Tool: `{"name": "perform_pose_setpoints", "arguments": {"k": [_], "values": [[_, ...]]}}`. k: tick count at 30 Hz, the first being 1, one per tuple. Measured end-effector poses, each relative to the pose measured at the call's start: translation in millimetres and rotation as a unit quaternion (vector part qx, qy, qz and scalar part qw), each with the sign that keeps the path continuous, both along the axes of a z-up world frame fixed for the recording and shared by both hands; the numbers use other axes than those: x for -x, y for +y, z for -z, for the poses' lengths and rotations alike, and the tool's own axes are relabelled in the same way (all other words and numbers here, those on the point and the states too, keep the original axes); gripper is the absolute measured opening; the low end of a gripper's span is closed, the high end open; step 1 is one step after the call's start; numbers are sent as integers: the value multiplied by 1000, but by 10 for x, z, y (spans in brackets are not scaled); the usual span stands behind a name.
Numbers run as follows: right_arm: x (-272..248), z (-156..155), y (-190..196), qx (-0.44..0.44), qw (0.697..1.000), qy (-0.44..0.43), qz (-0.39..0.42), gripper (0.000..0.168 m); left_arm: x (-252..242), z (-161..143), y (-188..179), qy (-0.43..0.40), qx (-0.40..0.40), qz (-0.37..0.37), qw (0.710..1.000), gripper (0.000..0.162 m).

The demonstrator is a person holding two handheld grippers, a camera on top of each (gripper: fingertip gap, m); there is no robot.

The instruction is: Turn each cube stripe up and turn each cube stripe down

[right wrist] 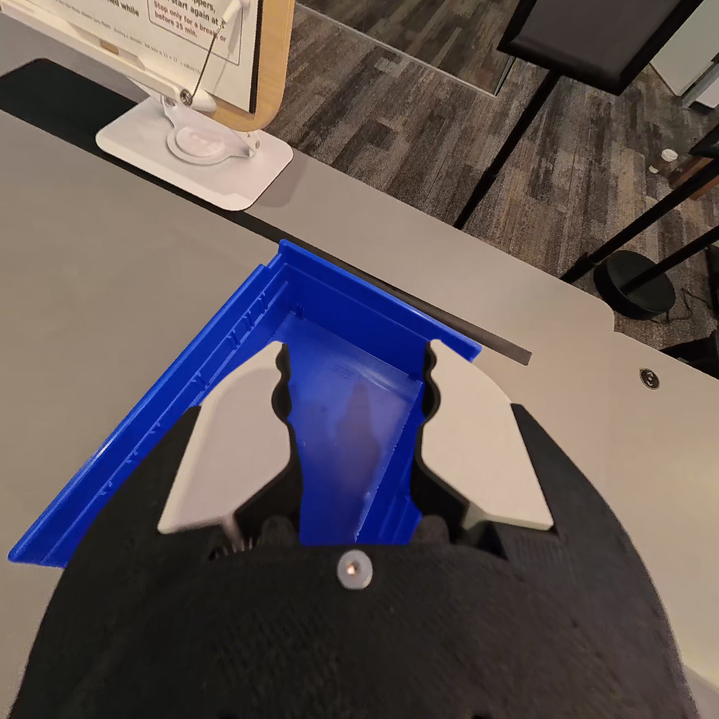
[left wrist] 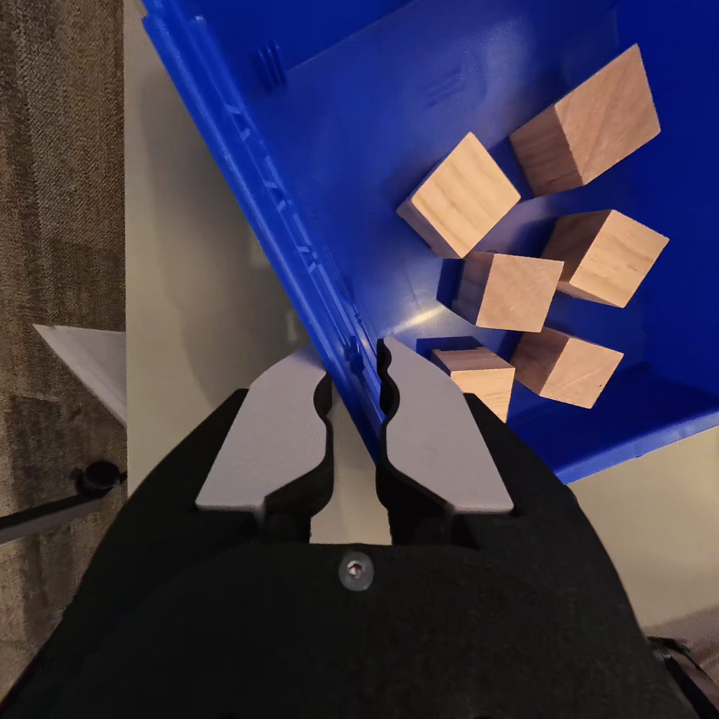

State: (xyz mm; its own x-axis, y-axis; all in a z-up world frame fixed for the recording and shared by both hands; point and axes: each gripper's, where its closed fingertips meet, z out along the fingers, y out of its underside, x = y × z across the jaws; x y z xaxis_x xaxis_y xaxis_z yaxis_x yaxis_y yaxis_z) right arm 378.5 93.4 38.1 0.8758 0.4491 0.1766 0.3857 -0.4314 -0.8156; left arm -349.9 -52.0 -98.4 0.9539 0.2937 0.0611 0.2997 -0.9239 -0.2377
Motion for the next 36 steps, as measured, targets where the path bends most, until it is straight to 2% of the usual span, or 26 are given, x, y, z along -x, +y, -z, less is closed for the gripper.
{"name": "perform_pose_setpoints", "arguments": {"k": [4, 9, 18, 21, 27, 31, 33, 36], "values": [[28, 32, 13, 5, 1000, -12, -4, 68, 3, -3, 130, -29, 1, 28, 999, 12], [66, 97, 26, 14, 999, -32, -7, 67, 47, -1, 357, 18, 15, 127, 992, 13], [192, 206, 100, 16, 997, -74, -14, 64, -201, 1, 725, 62, 7, 251, 966, 16], [266, 248, 105, 19, 995, -90, -24, 64, -310, 3, 761, 59, 1, 273, 960, 16], [373, 315, 114, 24, 993, -114, -34, 64, -345, -16, 798, 65, -21, 267, 961, 20], [376, 336, 120, 25, 991, -126, -30, 64, -419, -298, 890, 29, -121, 266, 956, 36], [377, 333, 121, 24, 991, -126, -29, 64, -449, -599, 930, 22, -192, 268, 944, 50], [384, 334, 122, 24, 991, -129, -30, 64, -659, -1108, 848, -3, -290, 290, 912, 50]]}}
